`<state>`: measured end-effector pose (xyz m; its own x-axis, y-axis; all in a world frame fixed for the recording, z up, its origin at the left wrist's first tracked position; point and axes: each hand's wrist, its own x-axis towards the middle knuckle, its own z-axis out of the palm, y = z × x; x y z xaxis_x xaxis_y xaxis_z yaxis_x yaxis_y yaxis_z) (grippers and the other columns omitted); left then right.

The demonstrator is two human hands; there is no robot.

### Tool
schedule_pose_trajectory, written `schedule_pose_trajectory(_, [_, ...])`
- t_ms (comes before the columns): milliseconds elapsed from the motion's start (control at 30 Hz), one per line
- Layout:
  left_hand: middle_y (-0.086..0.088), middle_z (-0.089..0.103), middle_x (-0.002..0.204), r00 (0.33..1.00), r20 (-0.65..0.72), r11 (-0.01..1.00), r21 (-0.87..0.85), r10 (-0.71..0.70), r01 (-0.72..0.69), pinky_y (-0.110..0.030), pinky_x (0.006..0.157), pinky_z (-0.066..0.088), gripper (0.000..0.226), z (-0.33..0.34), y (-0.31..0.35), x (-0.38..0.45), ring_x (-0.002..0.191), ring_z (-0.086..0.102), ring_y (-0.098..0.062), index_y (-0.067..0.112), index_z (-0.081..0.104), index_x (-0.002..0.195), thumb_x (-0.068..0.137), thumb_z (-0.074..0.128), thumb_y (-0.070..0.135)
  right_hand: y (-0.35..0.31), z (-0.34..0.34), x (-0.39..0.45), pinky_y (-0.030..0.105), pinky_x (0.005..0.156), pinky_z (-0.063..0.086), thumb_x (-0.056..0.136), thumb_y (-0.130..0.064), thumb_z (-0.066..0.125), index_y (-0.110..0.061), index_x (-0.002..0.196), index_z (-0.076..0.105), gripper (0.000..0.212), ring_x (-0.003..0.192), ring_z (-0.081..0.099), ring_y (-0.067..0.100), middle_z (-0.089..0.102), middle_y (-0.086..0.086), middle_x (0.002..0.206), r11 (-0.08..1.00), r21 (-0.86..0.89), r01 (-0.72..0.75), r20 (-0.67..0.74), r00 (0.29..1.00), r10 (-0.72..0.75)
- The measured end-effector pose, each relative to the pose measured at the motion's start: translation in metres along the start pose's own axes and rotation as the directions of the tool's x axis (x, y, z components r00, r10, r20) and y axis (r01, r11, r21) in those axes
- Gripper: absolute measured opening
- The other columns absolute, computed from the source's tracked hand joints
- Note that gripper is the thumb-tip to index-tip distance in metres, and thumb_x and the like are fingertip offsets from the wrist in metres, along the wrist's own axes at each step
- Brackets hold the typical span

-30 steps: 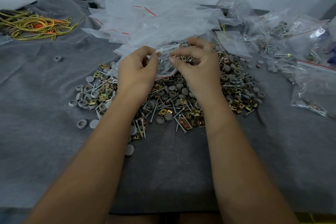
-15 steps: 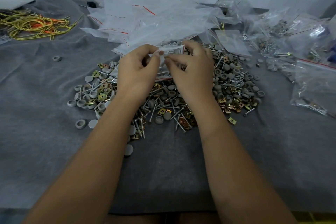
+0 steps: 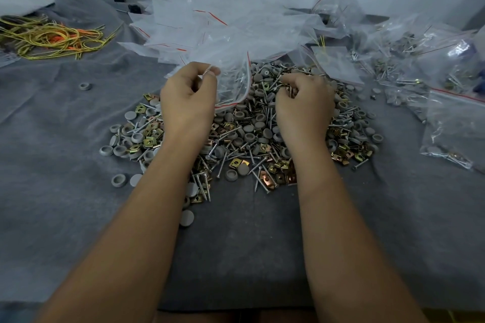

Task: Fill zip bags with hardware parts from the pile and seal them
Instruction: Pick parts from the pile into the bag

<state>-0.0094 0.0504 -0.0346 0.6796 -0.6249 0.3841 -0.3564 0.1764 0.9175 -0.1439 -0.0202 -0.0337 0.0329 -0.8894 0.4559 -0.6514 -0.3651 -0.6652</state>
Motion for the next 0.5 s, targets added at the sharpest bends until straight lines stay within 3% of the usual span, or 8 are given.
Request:
schedule_pose_trajectory(133, [0.007,0.033,0.052,1.0,0.009,1.0,0.012,0.011,-0.011,-0.02,0.047,0.027,0.018,0.0,0.001,0.0,0.044,0.027,-0.004,0.014,0.07,0.095,0.096,0.052,0.015,0.001,0.006,-0.002,0.032,0.091,0.029,0.094,-0.021,0.053,-0.028,0.119,0.065,0.029,0.119,0.041,0.023,0.056,-0.001,0.121,0.983,-0.141,0.115,0.051,0.993,-0.109])
schedule_pose_trajectory(200, [0.011,0.032,0.05,1.0,0.012,1.0,0.019,0.007,-0.007,-0.021,0.045,0.027,0.019,0.0,0.001,0.0,0.043,0.027,-0.004,0.013,0.071,0.097,0.097,0.052,0.015,0.003,0.007,-0.002,0.037,0.098,0.029,0.094,-0.027,0.053,-0.027,0.127,0.06,0.033,0.123,0.037,0.023,0.052,-0.001,0.129,0.97,-0.191,0.153,0.106,0.985,-0.134])
schedule_pose_trajectory(333, [0.01,0.033,0.051,1.0,0.025,0.999,0.03,0.014,-0.014,-0.022,0.047,0.029,0.018,0.0,0.001,-0.001,0.044,0.027,-0.003,0.014,0.07,0.097,0.097,0.052,0.014,0.007,0.012,-0.005,0.043,0.111,0.015,0.094,-0.038,0.048,-0.022,0.142,0.041,0.052,0.137,0.022,0.026,0.032,0.002,0.15,0.885,-0.369,0.284,0.318,0.933,-0.167])
schedule_pose_trajectory(500, [0.011,0.032,0.049,0.999,0.039,0.999,0.038,0.017,-0.019,-0.023,0.051,0.03,0.017,0.0,0.001,-0.002,0.043,0.027,-0.003,0.019,0.069,0.094,0.097,0.053,0.014,0.007,0.009,-0.003,0.038,0.103,0.02,0.088,-0.03,0.056,-0.025,0.118,0.061,0.031,0.124,0.033,0.022,0.046,-0.003,0.129,0.929,-0.282,0.239,0.242,0.955,-0.173])
